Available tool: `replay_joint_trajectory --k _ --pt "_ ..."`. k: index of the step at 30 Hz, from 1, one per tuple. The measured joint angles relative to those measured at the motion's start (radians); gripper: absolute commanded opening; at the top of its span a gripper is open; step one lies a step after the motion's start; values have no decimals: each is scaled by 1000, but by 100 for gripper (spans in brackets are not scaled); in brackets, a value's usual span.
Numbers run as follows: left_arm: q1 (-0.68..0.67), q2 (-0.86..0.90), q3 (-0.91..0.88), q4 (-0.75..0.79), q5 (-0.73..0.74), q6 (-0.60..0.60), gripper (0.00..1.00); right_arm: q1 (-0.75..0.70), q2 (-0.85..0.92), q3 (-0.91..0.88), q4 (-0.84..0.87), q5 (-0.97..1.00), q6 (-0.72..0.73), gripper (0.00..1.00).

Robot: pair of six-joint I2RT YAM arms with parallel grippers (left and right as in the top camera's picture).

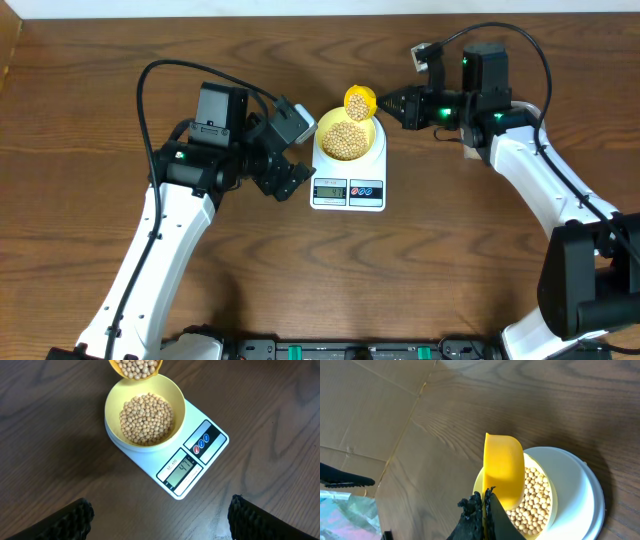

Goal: Scoop item into bowl and weigh 50g on scale
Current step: 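Hold the yellow scoop tilted over the bowl, trickling soybeans in, then tilt the scoop further over the bowl to pour more soybeans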

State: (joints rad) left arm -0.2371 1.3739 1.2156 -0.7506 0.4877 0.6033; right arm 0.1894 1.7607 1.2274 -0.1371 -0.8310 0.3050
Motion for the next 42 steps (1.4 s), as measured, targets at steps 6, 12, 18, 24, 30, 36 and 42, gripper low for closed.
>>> replay_joint_trajectory --k 6,12,18,24,30,36,42 --pt "0 0 0 0 0 0 88 0 0 0 1 0 0 1" --pt "0 0 0 0 0 0 88 0 0 0 -6 1 1 1" --pt "0 0 0 0 0 0 88 4 0 0 -27 1 -51 1" --pt "0 0 0 0 0 0 88 4 0 0 -45 1 -104 1" --pt "0 0 0 0 0 0 88 5 0 0 -18 9 -114 1" --pt "0 0 0 0 0 0 88 5 0 -1 -14 18 -112 1" --pt "0 0 0 0 0 0 88 17 0 -1 -31 20 -105 1"
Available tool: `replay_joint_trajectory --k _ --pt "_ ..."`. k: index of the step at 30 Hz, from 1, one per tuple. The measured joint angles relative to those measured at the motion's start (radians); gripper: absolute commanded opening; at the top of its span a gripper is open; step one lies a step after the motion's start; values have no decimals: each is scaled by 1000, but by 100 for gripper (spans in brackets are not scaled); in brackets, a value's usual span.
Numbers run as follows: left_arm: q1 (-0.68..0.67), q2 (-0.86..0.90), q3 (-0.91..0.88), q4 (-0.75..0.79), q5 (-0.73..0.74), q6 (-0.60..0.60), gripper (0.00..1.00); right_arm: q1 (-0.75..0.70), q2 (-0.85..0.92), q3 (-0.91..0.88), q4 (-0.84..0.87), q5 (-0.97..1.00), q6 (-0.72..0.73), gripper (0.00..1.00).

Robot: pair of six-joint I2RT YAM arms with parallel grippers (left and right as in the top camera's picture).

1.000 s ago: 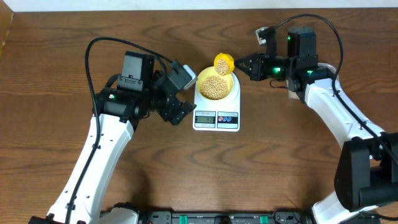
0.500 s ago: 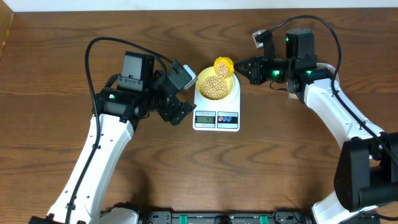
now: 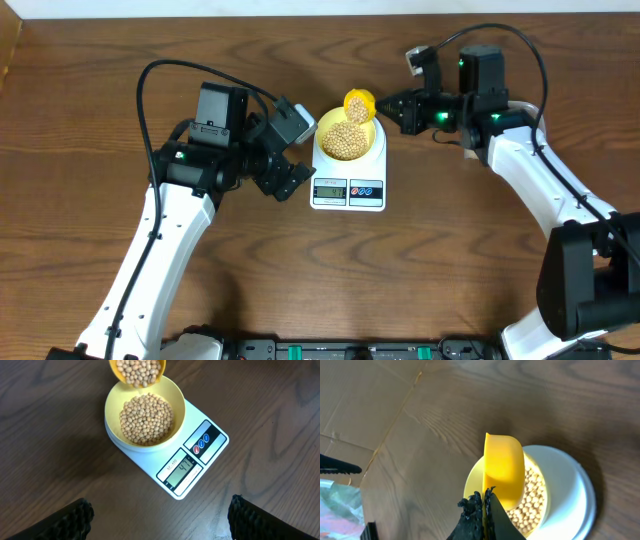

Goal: Scoop item into bowl and weigh 50g on scale
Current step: 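Tilt the scoop further over the bowl to pour more soybeans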

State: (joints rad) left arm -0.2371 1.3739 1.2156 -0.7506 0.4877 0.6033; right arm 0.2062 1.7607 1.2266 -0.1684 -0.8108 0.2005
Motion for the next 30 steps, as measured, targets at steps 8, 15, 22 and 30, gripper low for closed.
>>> replay_joint_trajectory --k 8,15,22,30 --pt "0 0 0 0 0 0 88 7 0 0 5 8 19 1" --pt "0 0 0 0 0 0 88 8 0 0 5 9 24 1" --pt "0 0 0 0 0 0 88 8 0 0 5 13 24 1" --pt "0 0 0 0 0 0 88 7 0 0 5 16 26 1"
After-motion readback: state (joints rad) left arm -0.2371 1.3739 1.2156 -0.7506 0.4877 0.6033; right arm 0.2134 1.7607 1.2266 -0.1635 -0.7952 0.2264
